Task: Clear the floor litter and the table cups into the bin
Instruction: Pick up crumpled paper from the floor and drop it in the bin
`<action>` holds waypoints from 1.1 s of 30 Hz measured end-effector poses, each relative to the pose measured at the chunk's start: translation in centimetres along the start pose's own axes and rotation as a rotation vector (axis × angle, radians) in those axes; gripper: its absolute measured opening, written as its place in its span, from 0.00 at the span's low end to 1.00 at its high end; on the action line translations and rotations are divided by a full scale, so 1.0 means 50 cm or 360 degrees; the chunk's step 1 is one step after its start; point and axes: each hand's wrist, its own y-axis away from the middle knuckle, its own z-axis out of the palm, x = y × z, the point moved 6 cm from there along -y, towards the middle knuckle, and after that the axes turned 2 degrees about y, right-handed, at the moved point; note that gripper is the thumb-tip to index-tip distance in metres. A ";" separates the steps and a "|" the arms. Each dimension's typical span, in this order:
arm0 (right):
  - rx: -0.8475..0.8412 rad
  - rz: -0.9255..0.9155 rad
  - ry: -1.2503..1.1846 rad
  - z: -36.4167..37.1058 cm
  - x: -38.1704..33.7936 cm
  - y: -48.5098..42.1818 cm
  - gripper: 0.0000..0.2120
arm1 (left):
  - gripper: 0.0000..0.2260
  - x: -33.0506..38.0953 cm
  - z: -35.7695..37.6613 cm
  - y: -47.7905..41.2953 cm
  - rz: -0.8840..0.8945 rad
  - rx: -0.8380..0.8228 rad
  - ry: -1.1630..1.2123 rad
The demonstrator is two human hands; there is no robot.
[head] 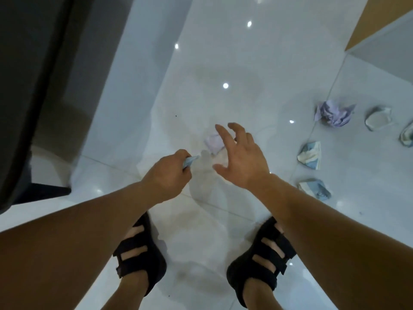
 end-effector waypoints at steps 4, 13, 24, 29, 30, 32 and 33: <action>-0.0241 0.0221 0.0227 0.066 0.010 -0.085 0.38 | 0.08 -0.093 0.002 -0.012 -0.0091 0.0021 -0.0078; -0.0267 0.0121 0.0093 0.080 -0.052 -0.056 0.16 | 0.09 -0.110 -0.051 0.010 -0.0100 0.0071 -0.0031; 0.0012 -0.0160 0.0216 -0.435 -0.262 0.100 0.16 | 0.04 0.199 -0.387 0.301 0.0002 0.0312 0.0064; 0.0061 -0.0196 0.0113 -0.704 -0.406 0.232 0.15 | 0.05 0.313 -0.595 0.556 -0.0026 0.0464 0.0083; 0.0079 -0.0226 0.0111 -0.752 -0.433 0.254 0.15 | 0.06 0.329 -0.632 0.606 -0.0040 0.0518 0.0111; 0.0130 -0.0312 0.0173 -0.853 -0.487 0.293 0.15 | 0.06 0.363 -0.705 0.700 -0.0045 0.0661 0.0144; 0.0158 -0.0360 0.0205 -0.900 -0.513 0.312 0.15 | 0.06 0.378 -0.734 0.747 -0.0051 0.0737 0.0155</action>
